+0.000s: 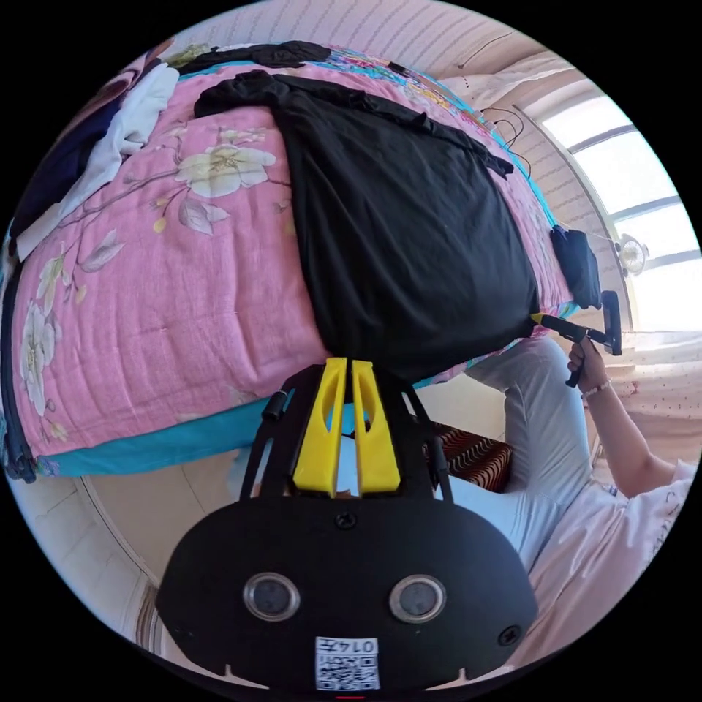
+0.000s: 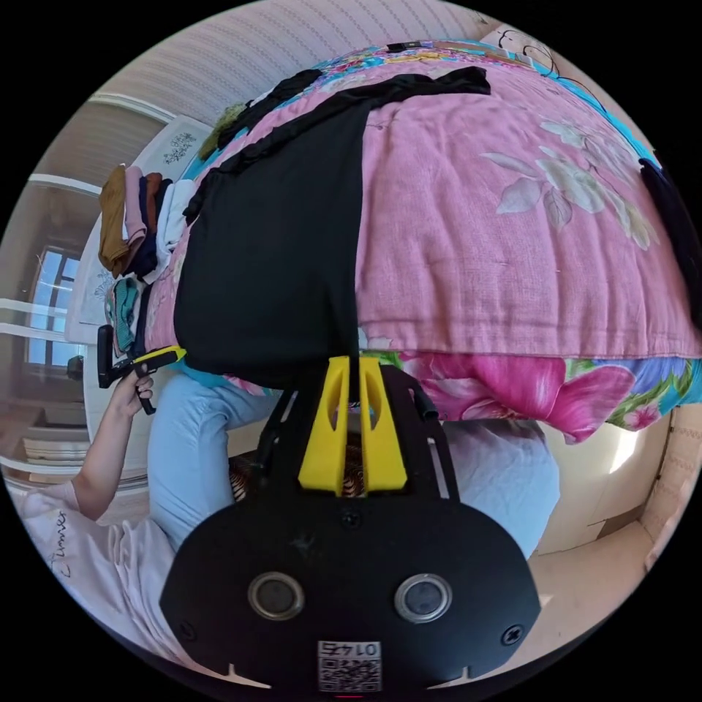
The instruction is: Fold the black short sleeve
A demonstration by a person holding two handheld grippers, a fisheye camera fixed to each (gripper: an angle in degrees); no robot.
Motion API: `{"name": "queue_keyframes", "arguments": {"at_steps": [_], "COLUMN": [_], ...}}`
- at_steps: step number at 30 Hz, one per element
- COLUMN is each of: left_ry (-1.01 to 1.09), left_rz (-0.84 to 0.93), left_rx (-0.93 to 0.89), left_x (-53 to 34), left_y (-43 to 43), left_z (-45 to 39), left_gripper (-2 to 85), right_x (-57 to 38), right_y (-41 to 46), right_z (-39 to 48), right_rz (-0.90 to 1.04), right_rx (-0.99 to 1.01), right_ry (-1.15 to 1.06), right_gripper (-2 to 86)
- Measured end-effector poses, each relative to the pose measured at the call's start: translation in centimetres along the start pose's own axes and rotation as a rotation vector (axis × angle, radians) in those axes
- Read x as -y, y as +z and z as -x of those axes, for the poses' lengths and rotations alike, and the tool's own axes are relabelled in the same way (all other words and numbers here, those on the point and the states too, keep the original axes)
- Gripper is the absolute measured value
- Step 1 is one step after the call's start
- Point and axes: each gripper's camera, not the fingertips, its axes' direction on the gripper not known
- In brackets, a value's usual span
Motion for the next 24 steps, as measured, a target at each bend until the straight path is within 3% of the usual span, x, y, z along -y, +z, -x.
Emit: {"name": "queue_keyframes", "arguments": {"at_steps": [7,15,20,24], "left_ry": [0.120,0.036,-0.042,0.033], "left_rz": [0.038,0.091,-0.001,-0.146], "left_rx": [0.123,0.229,0.201,0.220], "left_x": [-3.7,-3.8,-7.4,-4.3], "left_y": [-1.2,0.9,-3.1,-7.0], "left_z": [-1.3,-0.6,3.3,2.6], "left_gripper": [-1.0,-0.7,-0.7,0.6], "right_x": [0.0,2.2,1.5,3.6], "right_y": [-1.1,1.1,-2.4,-4.9], "right_z": [0.7,1.2,-2.6,-1.3], "right_rz": [0.053,0.124,0.072,-0.022], "right_rx": [-0.011,-0.024,0.090,0.030], "right_ry": [-0.071,-0.049,0.046,-0.060], "right_gripper": [0.3,0.2,0.1,0.9]}}
